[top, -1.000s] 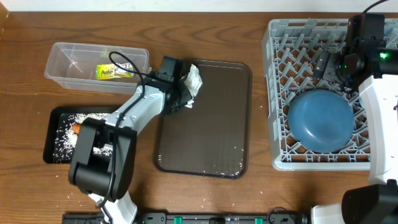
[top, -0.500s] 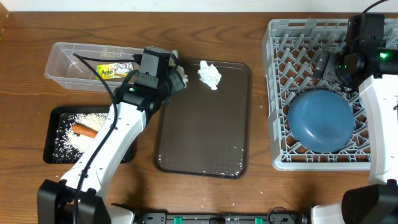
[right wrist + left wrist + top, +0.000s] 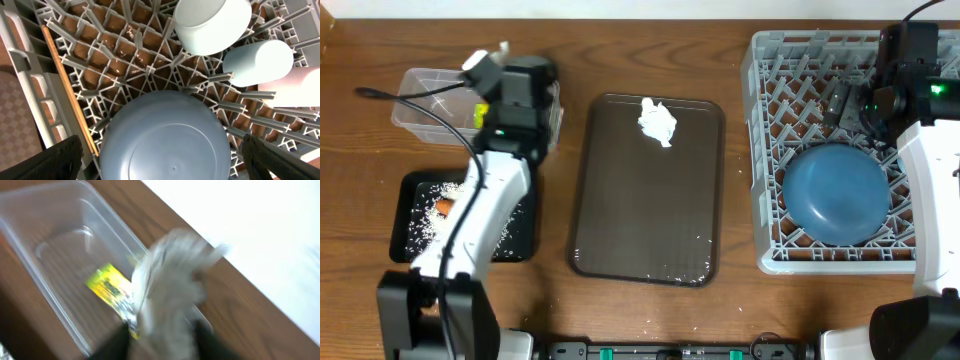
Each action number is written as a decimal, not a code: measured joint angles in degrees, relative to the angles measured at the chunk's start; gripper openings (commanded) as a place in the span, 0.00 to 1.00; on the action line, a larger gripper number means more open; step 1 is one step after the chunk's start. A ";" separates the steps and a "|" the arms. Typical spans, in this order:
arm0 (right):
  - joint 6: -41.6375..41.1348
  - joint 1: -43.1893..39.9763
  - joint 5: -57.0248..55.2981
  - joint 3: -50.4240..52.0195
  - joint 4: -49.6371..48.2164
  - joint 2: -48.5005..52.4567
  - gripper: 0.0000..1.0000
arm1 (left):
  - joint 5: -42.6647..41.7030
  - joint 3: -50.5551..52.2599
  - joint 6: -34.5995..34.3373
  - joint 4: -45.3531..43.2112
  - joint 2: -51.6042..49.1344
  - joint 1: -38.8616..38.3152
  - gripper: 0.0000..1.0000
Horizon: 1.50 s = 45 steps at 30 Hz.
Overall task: Sort waste into correct bins and load items into the dishwasher rack
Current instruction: 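Drop the tissue into the clear plastic bin, then grasp the remaining crumpled foil on the brown tray with the left gripper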
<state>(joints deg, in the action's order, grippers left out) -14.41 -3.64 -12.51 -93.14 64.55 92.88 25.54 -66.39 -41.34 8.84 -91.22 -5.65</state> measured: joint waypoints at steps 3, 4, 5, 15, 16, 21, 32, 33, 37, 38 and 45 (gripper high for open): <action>0.00 0.00 0.02 0.00 -0.02 0.00 0.99 | -1.40 0.00 -0.02 -1.40 -2.21 3.19 0.87; 0.00 0.00 0.00 0.00 -0.02 0.00 0.99 | -2.93 0.02 0.02 -1.18 -2.71 3.93 0.88; 0.00 0.00 0.00 0.00 -0.02 0.00 0.99 | -4.09 0.07 0.00 -0.92 -2.91 4.33 0.88; 0.00 0.00 0.00 0.02 -0.02 0.00 0.99 | -25.44 0.15 0.02 -1.86 -2.84 0.48 0.80; 0.00 0.00 0.00 0.00 -0.02 0.00 0.99 | -26.38 0.15 0.02 -1.86 -2.84 -0.63 0.80; 0.00 0.00 0.00 0.00 -0.02 0.00 0.99 | -28.70 0.15 0.24 -2.08 -3.06 -7.08 0.87; 0.00 0.00 0.02 0.02 0.00 0.00 0.99 | -31.67 0.15 6.71 -12.35 -14.60 -15.56 0.88; 0.00 0.00 0.00 0.02 -0.02 0.00 0.99 | -31.82 0.15 7.63 -12.94 -15.39 -15.98 0.89; 0.00 0.00 0.00 0.02 -0.02 0.00 0.99 | -32.33 0.15 13.46 -14.91 -18.34 -18.25 0.90; 0.00 0.00 0.00 0.02 0.00 0.00 0.99 | -32.46 0.15 14.51 -15.37 -18.86 -18.67 0.90; 0.00 0.00 0.00 0.02 -0.02 0.00 0.99 | -31.58 0.15 20.70 -17.42 -22.95 -21.22 0.89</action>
<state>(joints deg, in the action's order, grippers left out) -14.41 -3.64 -12.51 -93.12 64.53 92.88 -6.04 -66.24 -20.64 -8.58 -114.17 -26.87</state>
